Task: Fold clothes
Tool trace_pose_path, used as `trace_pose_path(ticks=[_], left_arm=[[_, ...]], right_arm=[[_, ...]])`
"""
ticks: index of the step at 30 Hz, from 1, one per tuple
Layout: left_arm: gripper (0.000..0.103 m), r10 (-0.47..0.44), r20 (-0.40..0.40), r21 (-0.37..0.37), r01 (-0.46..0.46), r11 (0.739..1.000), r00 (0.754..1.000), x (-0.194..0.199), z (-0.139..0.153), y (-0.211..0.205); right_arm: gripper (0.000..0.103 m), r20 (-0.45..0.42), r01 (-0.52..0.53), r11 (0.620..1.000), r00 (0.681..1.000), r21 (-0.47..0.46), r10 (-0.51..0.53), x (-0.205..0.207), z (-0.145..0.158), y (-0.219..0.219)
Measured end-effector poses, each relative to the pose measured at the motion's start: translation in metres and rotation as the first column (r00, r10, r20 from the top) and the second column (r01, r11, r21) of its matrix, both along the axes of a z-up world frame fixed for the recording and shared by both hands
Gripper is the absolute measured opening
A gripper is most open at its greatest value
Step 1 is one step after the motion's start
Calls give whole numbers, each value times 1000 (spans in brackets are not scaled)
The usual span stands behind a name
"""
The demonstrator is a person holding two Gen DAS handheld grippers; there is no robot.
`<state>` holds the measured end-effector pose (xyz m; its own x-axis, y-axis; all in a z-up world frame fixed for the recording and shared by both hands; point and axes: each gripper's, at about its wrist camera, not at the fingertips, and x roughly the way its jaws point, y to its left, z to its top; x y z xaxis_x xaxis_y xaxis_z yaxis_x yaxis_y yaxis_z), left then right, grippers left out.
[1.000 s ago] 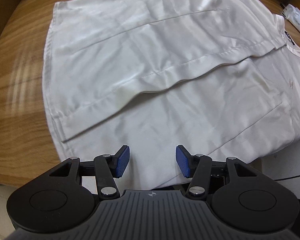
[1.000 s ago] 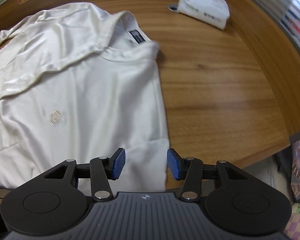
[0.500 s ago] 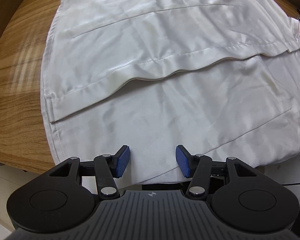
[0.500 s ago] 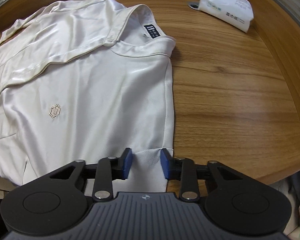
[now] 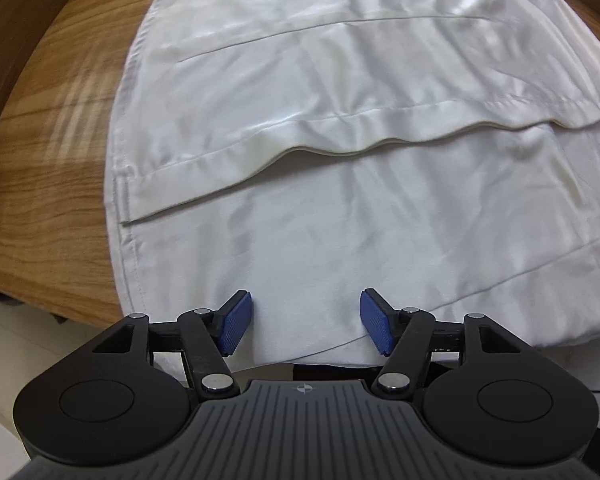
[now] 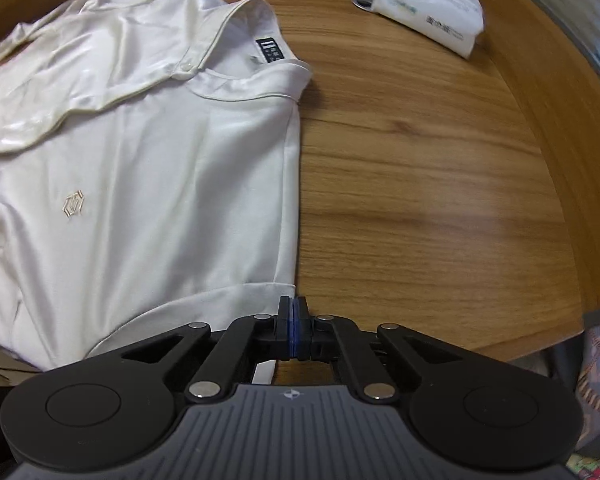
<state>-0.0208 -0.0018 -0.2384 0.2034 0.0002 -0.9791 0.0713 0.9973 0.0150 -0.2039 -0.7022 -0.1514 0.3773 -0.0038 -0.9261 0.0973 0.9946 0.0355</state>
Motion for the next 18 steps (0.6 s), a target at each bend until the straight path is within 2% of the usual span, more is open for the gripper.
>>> trace_pose_path(ticks=[1,3,5,7,9,13,16,17,18], left_arm=[[62,0,5,-6,0,1000,1000,-1,2,0],[63,-1,15,-13,1,1000,1000,-3,5,-2],[63,-3,25,-17,4,1000,1000,-5,7,-4],[63,-2,27,-15,2,1000,1000,-6,7,-7],[63,-3,18,2,3,1000,1000,-38,35,-33],[63,12,8,6,-12,1000,1000,-48,45,-45],[63,16,12,5,-16,1000,1000,-57,57,-56],[63,18,14,5,-18,1000,1000,-60,60,-60],[64,19,15,5,-19,1000,1000,-62,63,-62]], right_arm=[[5,3,-2,1000,1000,5,2,0,1,0],[32,11,-7,1000,1000,13,7,-1,3,0],[36,17,-12,1000,1000,14,12,-1,3,1],[36,17,-16,1000,1000,23,16,0,1,2],[36,13,-21,1000,1000,23,21,2,-2,4],[34,6,-36,999,999,23,36,7,-6,7],[21,6,-56,998,998,19,56,9,-5,9],[13,6,-63,998,998,18,63,9,-5,10],[11,6,-69,997,998,17,69,10,-5,10]])
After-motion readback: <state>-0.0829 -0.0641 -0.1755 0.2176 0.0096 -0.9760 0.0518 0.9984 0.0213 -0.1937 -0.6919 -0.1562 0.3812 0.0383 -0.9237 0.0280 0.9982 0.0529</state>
